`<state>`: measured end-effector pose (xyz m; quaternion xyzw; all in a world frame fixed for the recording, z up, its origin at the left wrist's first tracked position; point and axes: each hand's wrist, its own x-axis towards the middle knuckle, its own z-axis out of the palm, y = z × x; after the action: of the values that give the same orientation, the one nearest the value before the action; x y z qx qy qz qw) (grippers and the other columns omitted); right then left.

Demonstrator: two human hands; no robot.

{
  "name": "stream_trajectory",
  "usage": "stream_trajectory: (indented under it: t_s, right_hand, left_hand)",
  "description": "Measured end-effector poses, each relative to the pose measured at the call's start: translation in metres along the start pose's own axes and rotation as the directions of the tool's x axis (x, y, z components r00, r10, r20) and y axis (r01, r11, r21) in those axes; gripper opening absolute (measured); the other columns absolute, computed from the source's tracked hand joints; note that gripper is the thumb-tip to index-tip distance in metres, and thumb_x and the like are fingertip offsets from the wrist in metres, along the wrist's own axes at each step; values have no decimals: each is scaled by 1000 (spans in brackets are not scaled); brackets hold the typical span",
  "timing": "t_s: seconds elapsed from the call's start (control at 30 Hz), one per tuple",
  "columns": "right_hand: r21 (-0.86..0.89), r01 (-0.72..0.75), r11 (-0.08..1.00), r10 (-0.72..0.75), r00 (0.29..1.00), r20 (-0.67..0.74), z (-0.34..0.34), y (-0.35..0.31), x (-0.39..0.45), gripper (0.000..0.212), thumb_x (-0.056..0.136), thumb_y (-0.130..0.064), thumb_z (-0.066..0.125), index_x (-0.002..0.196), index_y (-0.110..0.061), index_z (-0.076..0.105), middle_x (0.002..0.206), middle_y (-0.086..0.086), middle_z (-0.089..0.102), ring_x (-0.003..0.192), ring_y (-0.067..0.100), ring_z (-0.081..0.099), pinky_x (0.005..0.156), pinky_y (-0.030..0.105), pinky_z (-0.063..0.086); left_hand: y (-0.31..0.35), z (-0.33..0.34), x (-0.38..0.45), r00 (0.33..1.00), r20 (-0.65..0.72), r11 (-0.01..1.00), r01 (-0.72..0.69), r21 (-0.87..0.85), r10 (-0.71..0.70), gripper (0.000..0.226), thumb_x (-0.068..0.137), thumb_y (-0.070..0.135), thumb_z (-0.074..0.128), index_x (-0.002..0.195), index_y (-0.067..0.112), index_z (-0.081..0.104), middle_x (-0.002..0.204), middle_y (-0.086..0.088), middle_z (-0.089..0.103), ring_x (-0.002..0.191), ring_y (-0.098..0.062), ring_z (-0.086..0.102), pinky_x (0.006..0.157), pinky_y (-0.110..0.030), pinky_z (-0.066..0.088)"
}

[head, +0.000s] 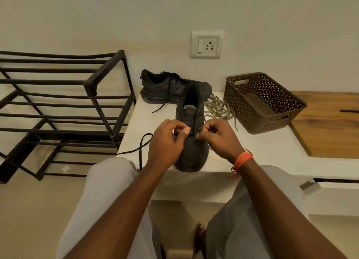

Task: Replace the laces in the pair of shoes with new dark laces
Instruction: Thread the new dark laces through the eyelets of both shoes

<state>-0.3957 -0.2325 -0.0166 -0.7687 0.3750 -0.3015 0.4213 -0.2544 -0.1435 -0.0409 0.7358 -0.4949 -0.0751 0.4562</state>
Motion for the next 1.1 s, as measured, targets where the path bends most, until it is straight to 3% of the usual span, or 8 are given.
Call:
stream_trajectory:
  t_s: [0.13,0.27,0.4,0.57,0.67,0.77,0.9,1.1]
  right_hand:
    - [84,61,995,-69,993,95,3,-4,1,5,79,-10,77,83,-10,74,76,1,70,69,10,65,67,19,53]
    - [-53,72,996,-71,997,20,11,3,9,16,84,-8,72,99,-14,75,85,-8,70,80,-1,65,77,12,49]
    - [-66,7,998,-12,998,-67,21,6,17,34,83,-10,73,117,-15,68,82,-7,72,84,2,67,87,17,49]
    - [-377,45,925,-107,984,-145,38,10,18,18,89,-19,66,104,-17,74,106,2,67,106,19,54,94,43,46]
    - [-479,9,878,-152,953,-261,51,12,12,10,87,-24,67,92,-20,75,127,5,48,122,26,37,95,44,35]
    - [-327,-80,942,-32,946,-323,60,14,9,7,88,-23,67,88,-22,74,150,4,31,140,27,18,105,48,26]
    - [-162,-143,976,81,937,-340,62,13,10,6,88,-23,67,88,-23,73,158,1,19,146,23,6,111,52,19]
    - [-88,-176,980,132,920,-369,67,7,11,9,91,-20,64,92,-19,73,158,4,20,145,22,7,108,36,23]
  left_hand:
    - [-3,-6,4,993,9,990,121,-75,-121,4,92,26,62,94,26,65,90,11,65,82,-8,61,68,-21,46]
    - [-15,-6,9,964,-13,964,265,25,-265,17,87,33,68,101,24,64,95,7,65,82,-13,60,70,-25,46]
    - [-12,3,10,965,-30,960,261,98,-259,27,82,41,72,100,24,60,91,7,58,81,-10,56,60,-20,41]
    - [-11,14,14,959,-28,948,284,144,-283,33,78,44,75,92,22,56,85,4,59,77,-12,57,59,-22,43]
    - [-11,15,15,967,-56,956,253,149,-247,30,78,41,75,92,20,59,82,3,59,74,-13,56,57,-22,41]
    - [-10,15,15,970,-79,960,240,144,-231,27,80,40,73,93,18,63,83,2,61,75,-14,58,58,-23,44]
    - [-7,15,13,975,-81,961,216,172,-204,26,85,38,68,99,16,67,88,2,66,76,-12,57,61,-24,45]
    - [-4,15,12,979,-80,964,198,177,-186,25,91,34,61,103,13,67,93,-1,67,76,-10,53,63,-22,40]
